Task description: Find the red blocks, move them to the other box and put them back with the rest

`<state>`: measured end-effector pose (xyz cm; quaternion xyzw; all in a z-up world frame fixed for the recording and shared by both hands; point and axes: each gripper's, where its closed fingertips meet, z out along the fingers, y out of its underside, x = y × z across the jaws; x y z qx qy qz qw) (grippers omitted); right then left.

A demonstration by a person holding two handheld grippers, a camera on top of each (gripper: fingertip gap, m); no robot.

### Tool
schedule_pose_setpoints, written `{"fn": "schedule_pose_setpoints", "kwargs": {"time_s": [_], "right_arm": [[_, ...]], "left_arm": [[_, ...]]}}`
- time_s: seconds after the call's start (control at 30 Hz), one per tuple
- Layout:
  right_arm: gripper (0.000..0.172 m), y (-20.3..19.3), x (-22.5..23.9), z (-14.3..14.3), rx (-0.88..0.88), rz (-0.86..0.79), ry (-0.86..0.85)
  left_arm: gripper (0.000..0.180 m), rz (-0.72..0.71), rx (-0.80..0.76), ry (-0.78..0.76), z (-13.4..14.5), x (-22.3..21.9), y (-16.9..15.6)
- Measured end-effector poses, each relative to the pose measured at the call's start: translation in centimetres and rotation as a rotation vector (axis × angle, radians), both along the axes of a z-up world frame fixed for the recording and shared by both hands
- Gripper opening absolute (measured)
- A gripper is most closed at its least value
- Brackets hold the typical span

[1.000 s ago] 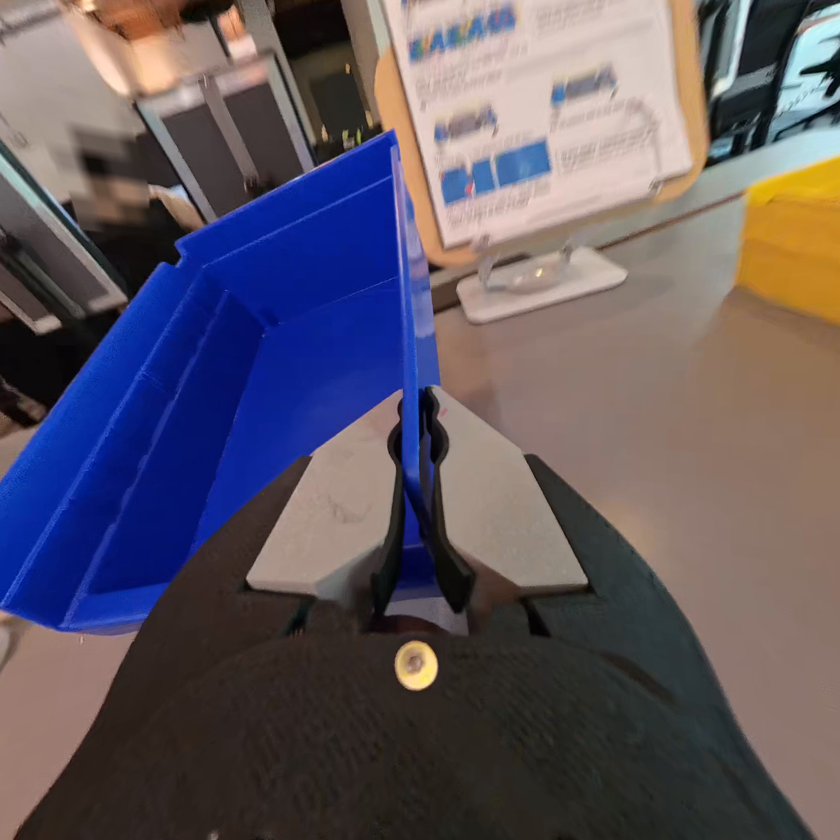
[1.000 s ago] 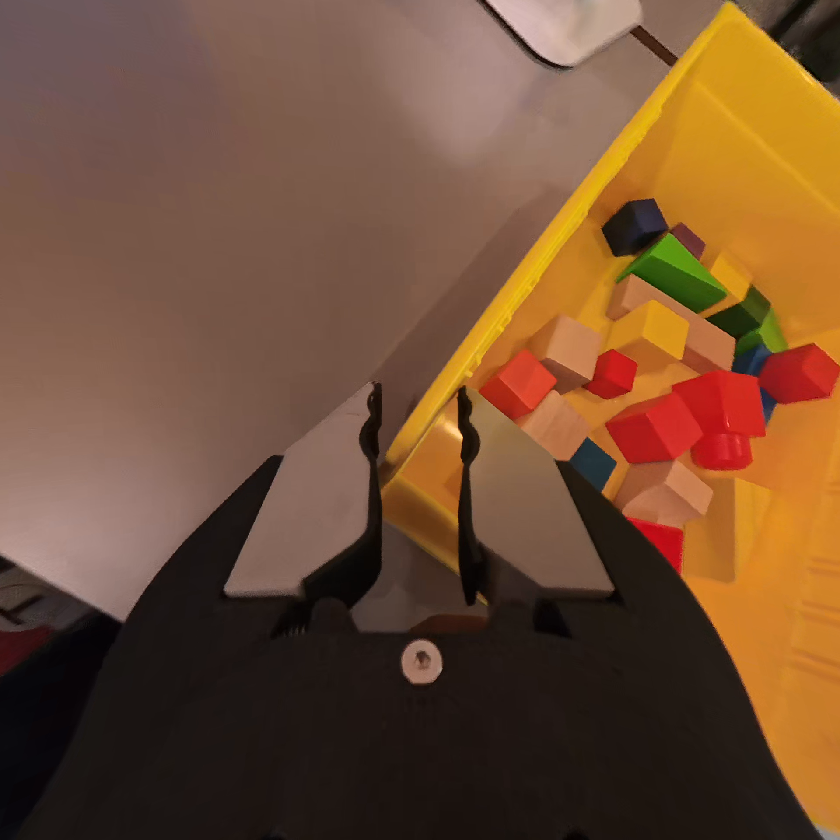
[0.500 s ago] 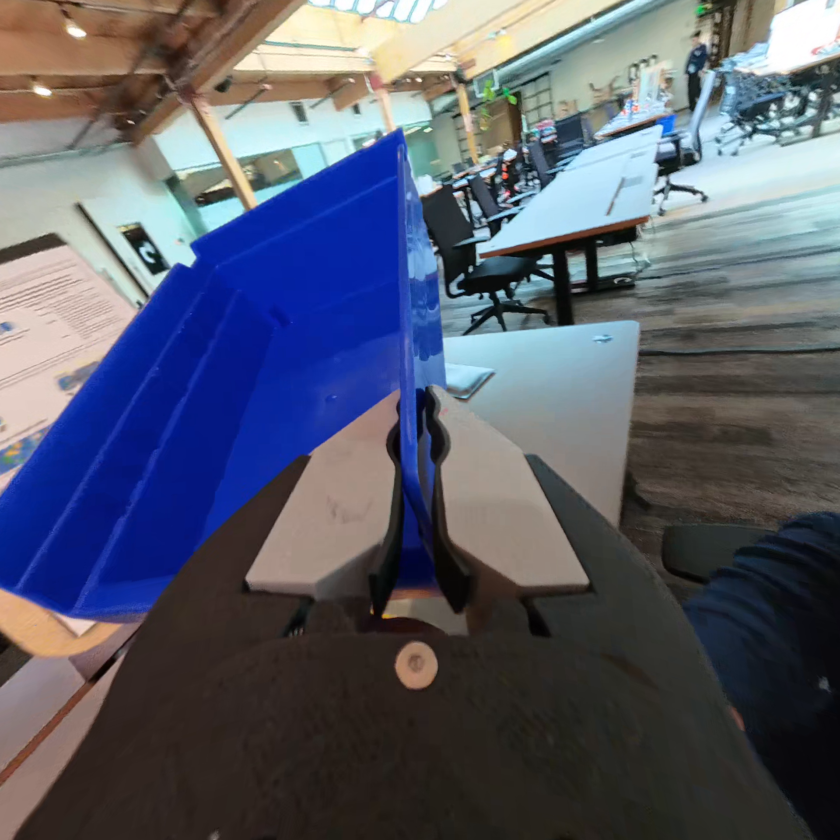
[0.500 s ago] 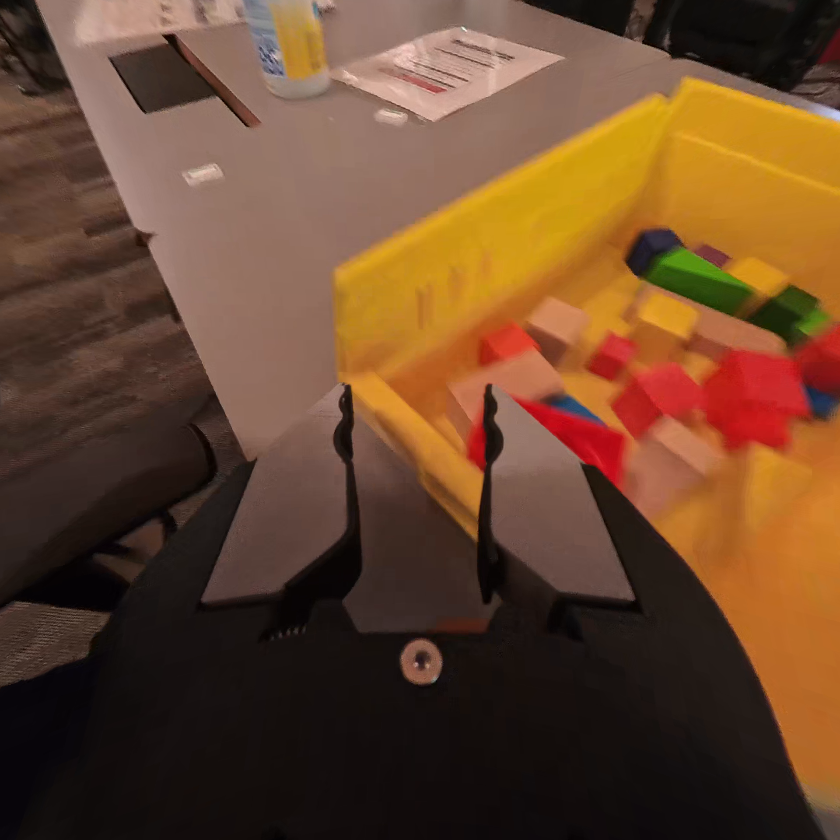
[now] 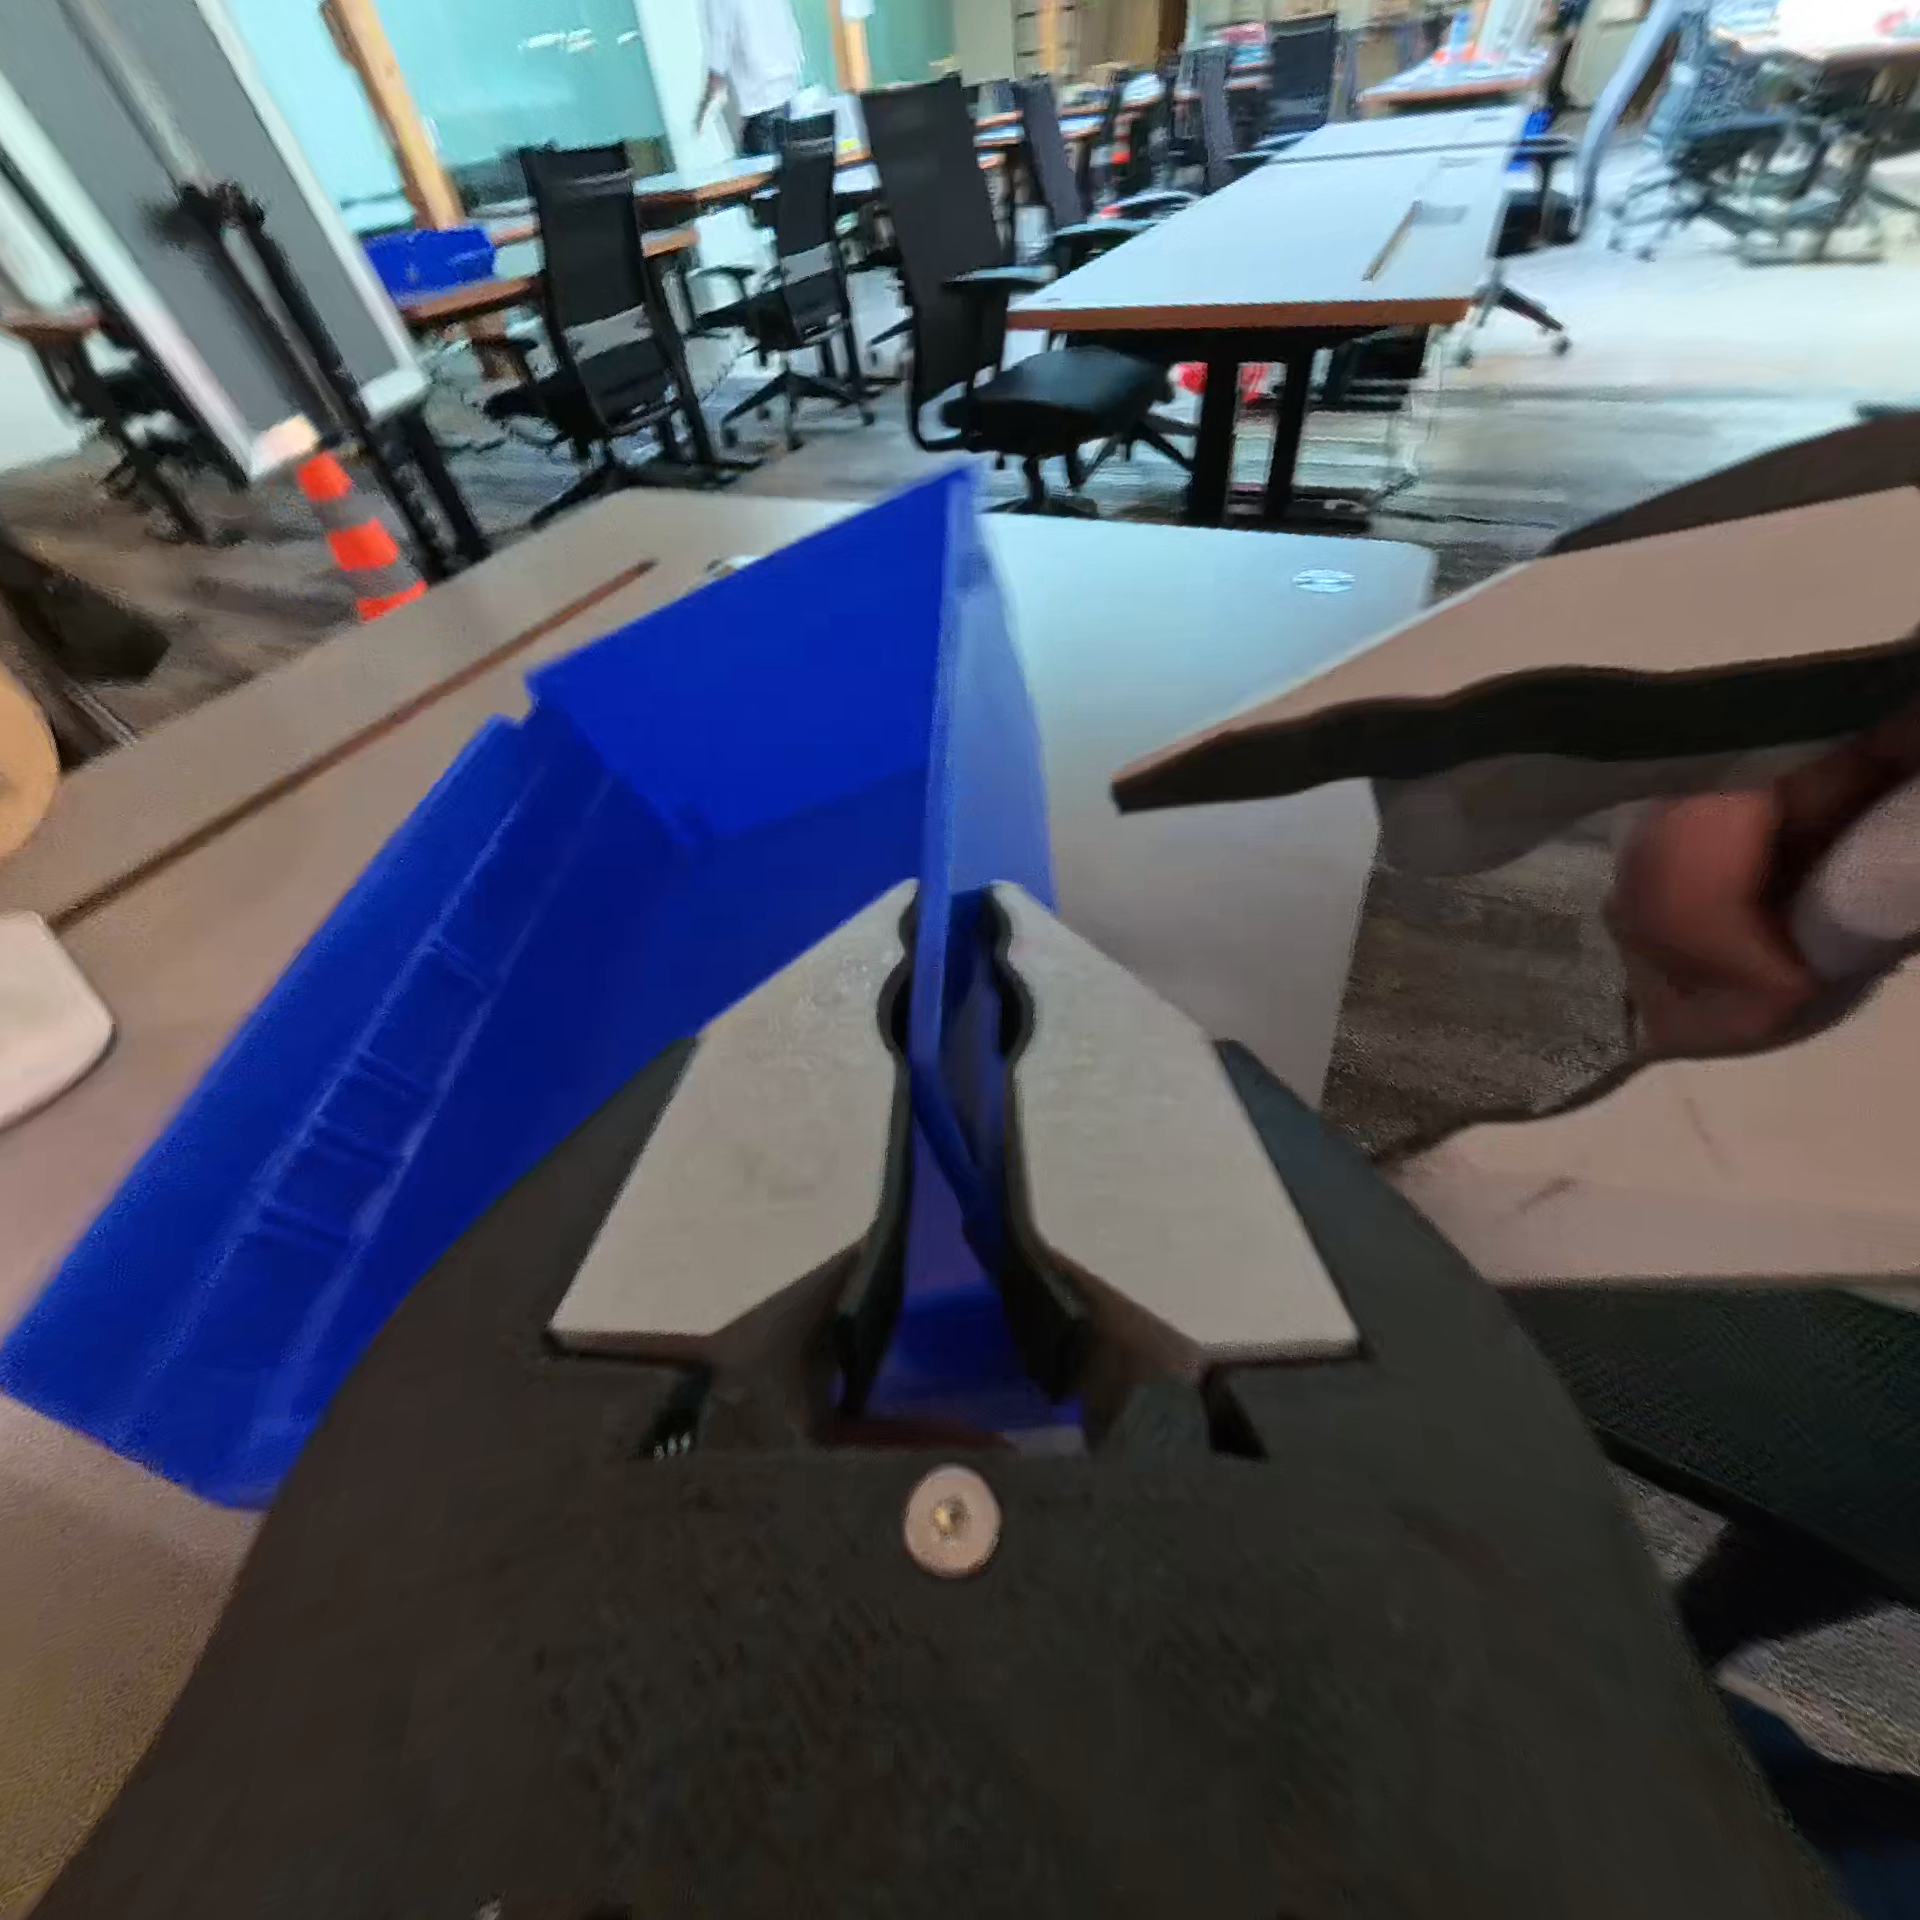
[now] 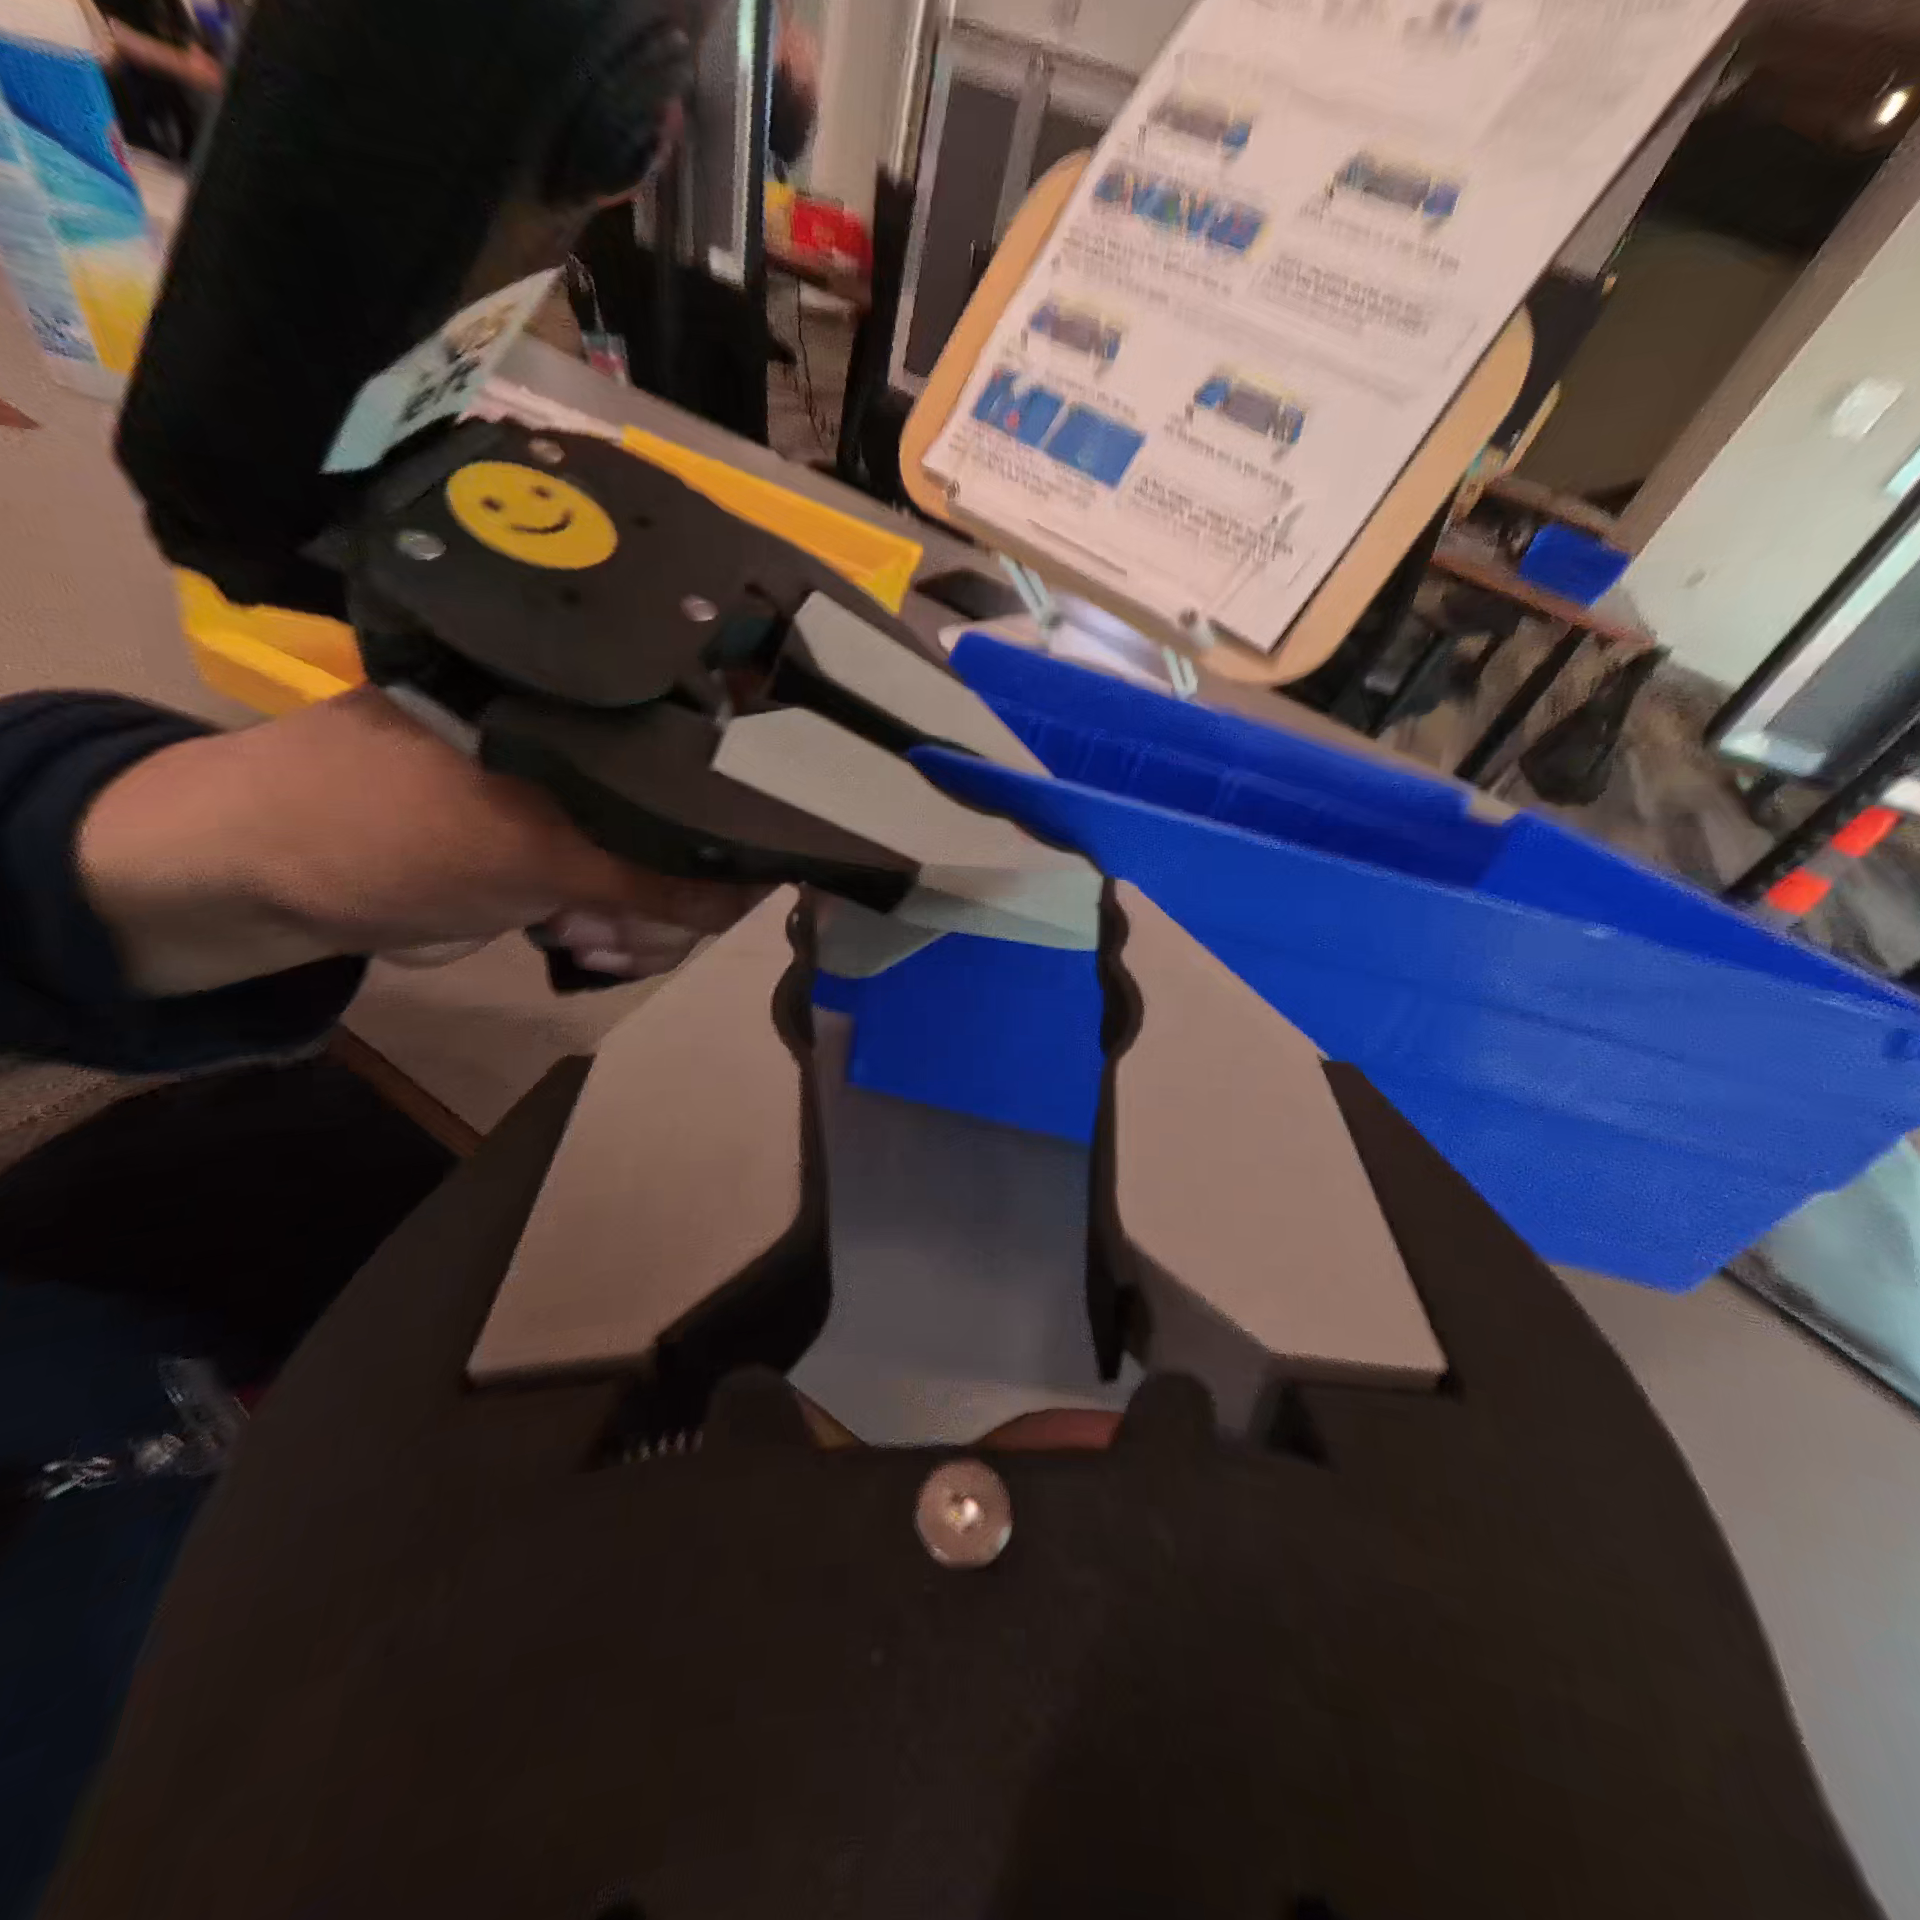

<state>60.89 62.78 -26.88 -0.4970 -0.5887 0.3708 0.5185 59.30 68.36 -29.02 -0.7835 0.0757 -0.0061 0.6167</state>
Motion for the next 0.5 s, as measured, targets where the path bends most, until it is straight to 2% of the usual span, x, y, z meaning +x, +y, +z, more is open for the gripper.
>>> {"fn": "schedule_pose_setpoints", "kwargs": {"time_s": [0.03, 0.07, 0.1, 0.17, 0.27, 0.37, 0.43, 0.5], "right_arm": [[0.063, 0.6, -0.3, -0.7, -0.034, 0.002, -0.026], [0.063, 0.7, -0.4, -1.4, -0.082, 0.028, -0.043], [0.056, 0.7, -0.5, -1.9, -0.121, 0.048, -0.045], [0.058, 1.2, -0.8, -2.6, -0.138, 0.048, -0.051], [0.063, 2.1, -1.6, -3.4, -0.1, -0.003, -0.084], [0.062, 0.1, -3.4, -2.8, -0.065, 0.057, -0.084], [0.063, -1.6, -5.4, -2.6, 0.003, 0.086, -0.116], [0.064, -2.5, -7.5, -4.6, 0.093, 0.083, -0.257]], "left_arm": [[0.006, -0.034, -0.005, -0.027, -0.6, 0.3, 0.1], [0.003, 0.007, -0.004, -0.023, -1.0, -0.2, 0.1], [0.004, 0.04, -0.018, 0.02, -1.5, -0.8, -0.1], [0.008, 0.073, -0.035, 0.049, -2.1, -1.5, -1.3], [0.042, 0.081, 0.04, 0.092, 0.3, -1.8, -5.5], [0.057, 0.157, 0.09, 0.204, 2.4, -4.2, -10.1], [0.061, 0.248, 0.014, 0.264, 1.2, -7.6, -12.2], [0.075, 0.258, -0.169, 0.237, -2.9, -10.2, -13.8]]}}
